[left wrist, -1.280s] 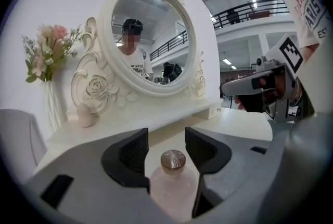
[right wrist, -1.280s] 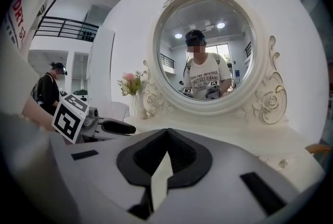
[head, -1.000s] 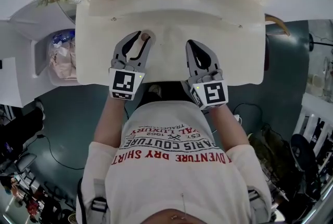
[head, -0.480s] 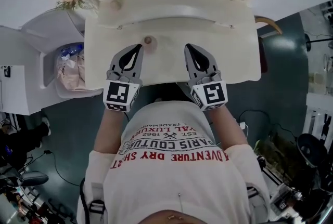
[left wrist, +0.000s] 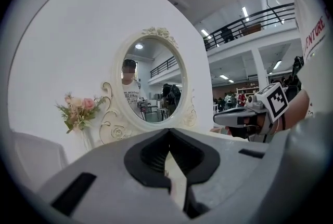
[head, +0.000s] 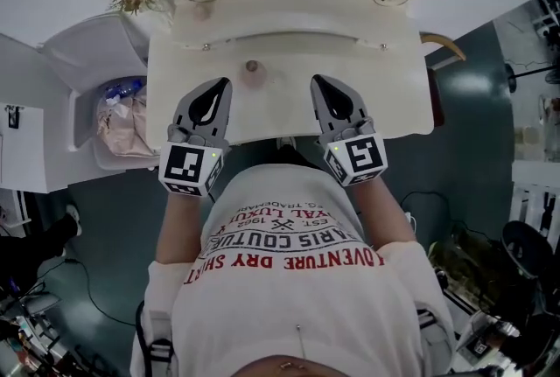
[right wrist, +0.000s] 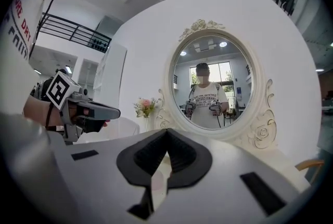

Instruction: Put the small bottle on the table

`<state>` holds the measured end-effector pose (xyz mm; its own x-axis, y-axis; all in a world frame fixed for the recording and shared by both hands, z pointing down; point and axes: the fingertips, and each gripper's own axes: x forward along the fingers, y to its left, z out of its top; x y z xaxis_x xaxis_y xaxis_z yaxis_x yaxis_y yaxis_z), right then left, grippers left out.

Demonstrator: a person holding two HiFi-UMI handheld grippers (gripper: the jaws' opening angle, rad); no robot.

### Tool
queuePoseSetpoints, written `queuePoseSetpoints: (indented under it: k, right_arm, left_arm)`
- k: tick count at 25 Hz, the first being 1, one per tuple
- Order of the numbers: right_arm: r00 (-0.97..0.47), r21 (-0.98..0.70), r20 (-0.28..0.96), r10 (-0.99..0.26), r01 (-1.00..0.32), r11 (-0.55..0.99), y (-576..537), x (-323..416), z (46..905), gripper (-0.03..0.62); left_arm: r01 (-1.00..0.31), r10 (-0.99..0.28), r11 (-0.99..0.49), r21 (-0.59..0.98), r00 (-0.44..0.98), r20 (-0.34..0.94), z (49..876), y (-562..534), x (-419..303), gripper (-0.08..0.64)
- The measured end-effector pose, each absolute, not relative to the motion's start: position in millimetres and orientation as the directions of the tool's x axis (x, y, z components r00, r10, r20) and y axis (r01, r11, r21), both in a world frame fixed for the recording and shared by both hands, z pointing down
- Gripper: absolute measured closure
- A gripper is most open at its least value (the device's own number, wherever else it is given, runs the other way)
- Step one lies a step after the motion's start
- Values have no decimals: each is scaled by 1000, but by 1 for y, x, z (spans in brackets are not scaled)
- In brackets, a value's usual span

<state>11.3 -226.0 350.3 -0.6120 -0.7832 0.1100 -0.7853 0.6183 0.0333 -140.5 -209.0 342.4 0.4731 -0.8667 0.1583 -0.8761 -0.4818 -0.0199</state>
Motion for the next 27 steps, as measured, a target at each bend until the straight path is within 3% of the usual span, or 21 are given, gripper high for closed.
queuePoseSetpoints:
  k: [27]
  right_arm:
    - [-621,3,97,-778,-781,624,-219,1,347,594]
  left_arm:
    - [-814,-806,-578,-54,559,191,351,-205,-124,551]
